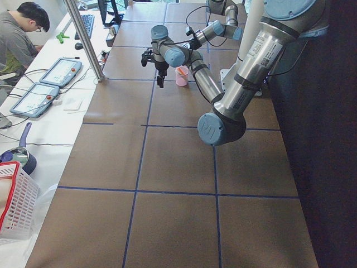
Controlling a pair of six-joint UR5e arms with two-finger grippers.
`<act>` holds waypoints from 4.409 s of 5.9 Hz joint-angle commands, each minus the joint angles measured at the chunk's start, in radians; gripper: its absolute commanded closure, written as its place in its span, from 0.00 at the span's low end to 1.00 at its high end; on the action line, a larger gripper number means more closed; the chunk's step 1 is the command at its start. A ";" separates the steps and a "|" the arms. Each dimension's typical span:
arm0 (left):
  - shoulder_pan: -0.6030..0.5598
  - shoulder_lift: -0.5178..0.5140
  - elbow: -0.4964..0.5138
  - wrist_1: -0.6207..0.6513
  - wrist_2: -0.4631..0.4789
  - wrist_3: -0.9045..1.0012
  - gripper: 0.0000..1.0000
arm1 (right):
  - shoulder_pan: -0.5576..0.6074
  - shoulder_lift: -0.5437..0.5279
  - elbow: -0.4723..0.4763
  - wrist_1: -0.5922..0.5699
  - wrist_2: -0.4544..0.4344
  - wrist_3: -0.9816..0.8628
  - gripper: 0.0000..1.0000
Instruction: Collect pens into pen holder
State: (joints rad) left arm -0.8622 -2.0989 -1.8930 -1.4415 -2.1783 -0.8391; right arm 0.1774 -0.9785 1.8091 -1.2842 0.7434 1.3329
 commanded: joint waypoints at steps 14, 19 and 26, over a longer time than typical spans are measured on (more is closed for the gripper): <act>-0.017 0.031 -0.021 0.000 0.005 0.034 0.00 | 0.404 0.078 0.090 -0.444 0.973 -0.112 0.00; -0.312 0.232 -0.002 0.006 -0.073 0.557 0.00 | 0.932 -0.225 0.068 -0.448 1.477 -0.861 0.00; -0.650 0.549 0.176 -0.007 -0.150 0.976 0.00 | 1.361 -0.749 -0.012 -0.434 1.499 -1.522 0.00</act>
State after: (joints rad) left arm -1.4998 -1.5767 -1.7184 -1.4484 -2.3305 0.1352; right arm 1.5225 -1.7065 1.8295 -1.7200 2.2409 -0.1934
